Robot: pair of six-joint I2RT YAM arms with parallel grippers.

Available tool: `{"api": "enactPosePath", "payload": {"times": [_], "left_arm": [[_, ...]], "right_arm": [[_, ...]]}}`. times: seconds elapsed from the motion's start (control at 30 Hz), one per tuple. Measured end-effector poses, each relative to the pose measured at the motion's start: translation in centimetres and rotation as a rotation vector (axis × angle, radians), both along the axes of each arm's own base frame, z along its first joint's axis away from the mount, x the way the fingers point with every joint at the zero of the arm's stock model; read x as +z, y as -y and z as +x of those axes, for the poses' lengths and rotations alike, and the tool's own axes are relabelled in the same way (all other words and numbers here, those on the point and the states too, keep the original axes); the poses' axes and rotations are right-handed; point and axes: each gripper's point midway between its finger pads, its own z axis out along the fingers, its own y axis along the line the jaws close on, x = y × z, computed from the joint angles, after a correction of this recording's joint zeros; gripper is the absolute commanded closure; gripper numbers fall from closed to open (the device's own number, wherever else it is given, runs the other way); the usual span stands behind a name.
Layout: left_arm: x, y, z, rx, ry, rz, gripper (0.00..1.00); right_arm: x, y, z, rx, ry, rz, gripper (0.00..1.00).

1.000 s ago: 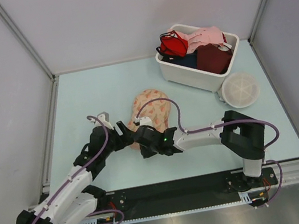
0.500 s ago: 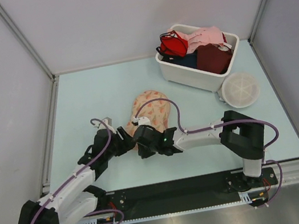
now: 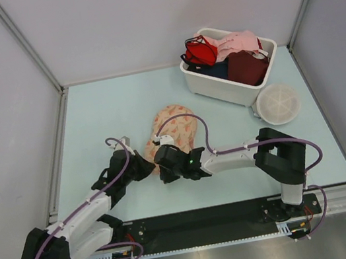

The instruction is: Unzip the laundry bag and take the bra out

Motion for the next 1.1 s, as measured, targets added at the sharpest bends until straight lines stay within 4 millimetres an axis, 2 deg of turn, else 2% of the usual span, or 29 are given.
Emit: {"api": "enactPosePath", "payload": {"times": [0.37,0.67,0.9,1.1], "left_arm": [[-0.5,0.2,0.1,-0.004,-0.011,0.004,1.00],[-0.6,0.3,0.4,-0.005,-0.008,0.003,1.00],[-1.1,0.3,0.4,-0.009,-0.018,0.014,1.00],[-1.4,0.3,0.5,-0.020,-0.018,0.031,1.00]], "right_arm": [[-0.5,0.5,0.0,-0.012,0.003,-0.012,1.00],[-0.3,2.2,0.2,-0.054,0.017,-0.022,1.00],[-0.4,5.1,0.3,-0.118,0.030,-0.069,1.00],[0.3,7.3,1.4,-0.191,0.041,-0.079,1.00]]}}
